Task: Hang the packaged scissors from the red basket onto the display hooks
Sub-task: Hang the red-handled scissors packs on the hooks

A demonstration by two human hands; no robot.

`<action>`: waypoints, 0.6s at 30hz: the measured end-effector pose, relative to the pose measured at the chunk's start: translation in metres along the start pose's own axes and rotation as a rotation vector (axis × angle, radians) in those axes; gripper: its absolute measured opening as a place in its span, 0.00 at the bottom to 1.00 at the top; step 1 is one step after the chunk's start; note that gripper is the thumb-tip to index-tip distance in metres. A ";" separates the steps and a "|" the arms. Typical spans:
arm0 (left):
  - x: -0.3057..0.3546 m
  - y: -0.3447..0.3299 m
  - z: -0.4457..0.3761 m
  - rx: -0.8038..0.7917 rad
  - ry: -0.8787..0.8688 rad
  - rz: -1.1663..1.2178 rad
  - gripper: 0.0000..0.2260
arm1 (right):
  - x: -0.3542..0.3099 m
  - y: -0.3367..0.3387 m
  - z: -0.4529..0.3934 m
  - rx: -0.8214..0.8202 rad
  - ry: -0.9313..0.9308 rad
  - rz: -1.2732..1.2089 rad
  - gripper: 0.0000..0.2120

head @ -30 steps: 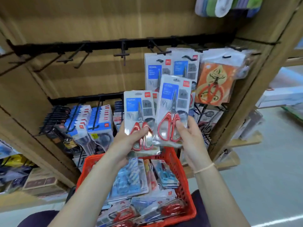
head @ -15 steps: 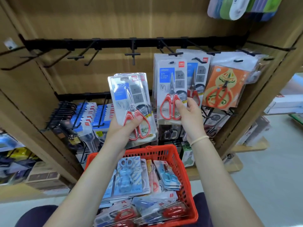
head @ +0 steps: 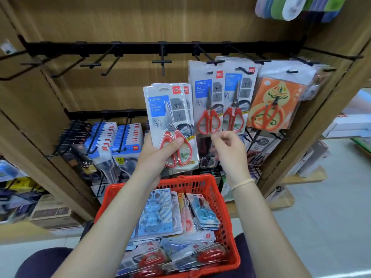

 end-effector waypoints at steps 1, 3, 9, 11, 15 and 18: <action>-0.001 -0.002 0.000 -0.004 -0.010 -0.005 0.21 | -0.004 -0.006 0.007 -0.081 0.024 -0.004 0.06; -0.002 -0.005 -0.002 -0.012 -0.043 -0.020 0.19 | -0.010 -0.018 0.015 -0.231 0.061 0.025 0.09; -0.004 -0.007 -0.003 -0.010 -0.063 -0.027 0.18 | -0.004 -0.027 0.019 -0.361 0.083 0.098 0.11; -0.004 -0.006 -0.002 -0.021 -0.062 -0.027 0.18 | -0.005 -0.025 0.020 -0.347 0.084 0.088 0.10; -0.005 -0.004 -0.001 -0.031 -0.049 -0.026 0.15 | 0.002 -0.020 0.017 -0.318 0.059 0.050 0.09; -0.008 -0.001 -0.001 -0.021 -0.037 -0.012 0.16 | 0.004 -0.017 0.018 -0.257 0.081 0.012 0.11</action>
Point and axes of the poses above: each hand's wrist, its own z-axis away from the middle knuckle, its own y-axis out of the back of the hand, x = y × z, the point moved 3 cm from there along -z, towards the middle knuckle, and after that the axes turned 14 degrees about -x, right-handed, at the moved point
